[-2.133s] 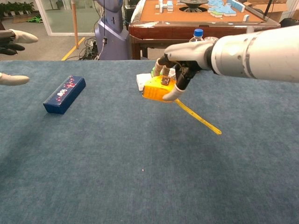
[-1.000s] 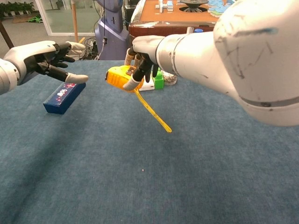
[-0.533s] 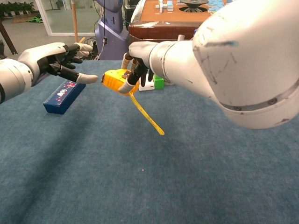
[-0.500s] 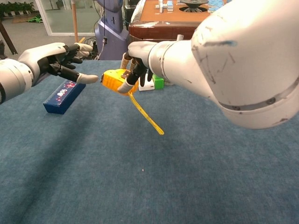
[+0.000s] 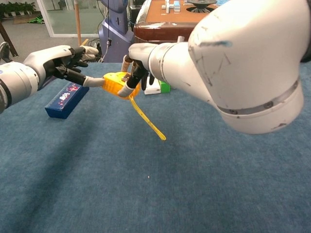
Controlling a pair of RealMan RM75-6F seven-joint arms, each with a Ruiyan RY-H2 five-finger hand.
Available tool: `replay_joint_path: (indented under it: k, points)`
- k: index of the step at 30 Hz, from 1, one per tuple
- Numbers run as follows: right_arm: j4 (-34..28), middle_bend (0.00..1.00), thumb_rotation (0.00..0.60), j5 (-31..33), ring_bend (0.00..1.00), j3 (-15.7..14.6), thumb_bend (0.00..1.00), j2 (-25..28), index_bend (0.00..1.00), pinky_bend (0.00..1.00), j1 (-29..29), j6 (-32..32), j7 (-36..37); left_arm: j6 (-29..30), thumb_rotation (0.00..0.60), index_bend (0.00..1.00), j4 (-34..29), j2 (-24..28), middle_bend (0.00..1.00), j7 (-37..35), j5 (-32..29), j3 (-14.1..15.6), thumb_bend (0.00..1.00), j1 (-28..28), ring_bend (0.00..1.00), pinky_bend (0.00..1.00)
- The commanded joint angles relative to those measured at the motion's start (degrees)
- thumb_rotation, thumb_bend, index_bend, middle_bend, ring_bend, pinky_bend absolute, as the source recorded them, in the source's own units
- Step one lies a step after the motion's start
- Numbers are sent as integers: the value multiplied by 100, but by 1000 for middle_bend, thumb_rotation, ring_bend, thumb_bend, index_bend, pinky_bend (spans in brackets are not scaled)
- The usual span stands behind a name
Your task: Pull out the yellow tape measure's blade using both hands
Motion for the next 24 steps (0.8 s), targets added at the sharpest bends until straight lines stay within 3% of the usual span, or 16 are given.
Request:
replay_joint_path:
  k: [1,24]
  points:
    - [40,577,600,5,477,10,796,-29,551,308,15,-14,-13,6,600,0,-4,1,0,9,-1,5,219,-3,0,0]
    - [200,584,600,-40,483,37,804,-134,564,308,3,-144,-1,-28,600,0,183,-16,0,32,-119,-2,219,-42,0,0]
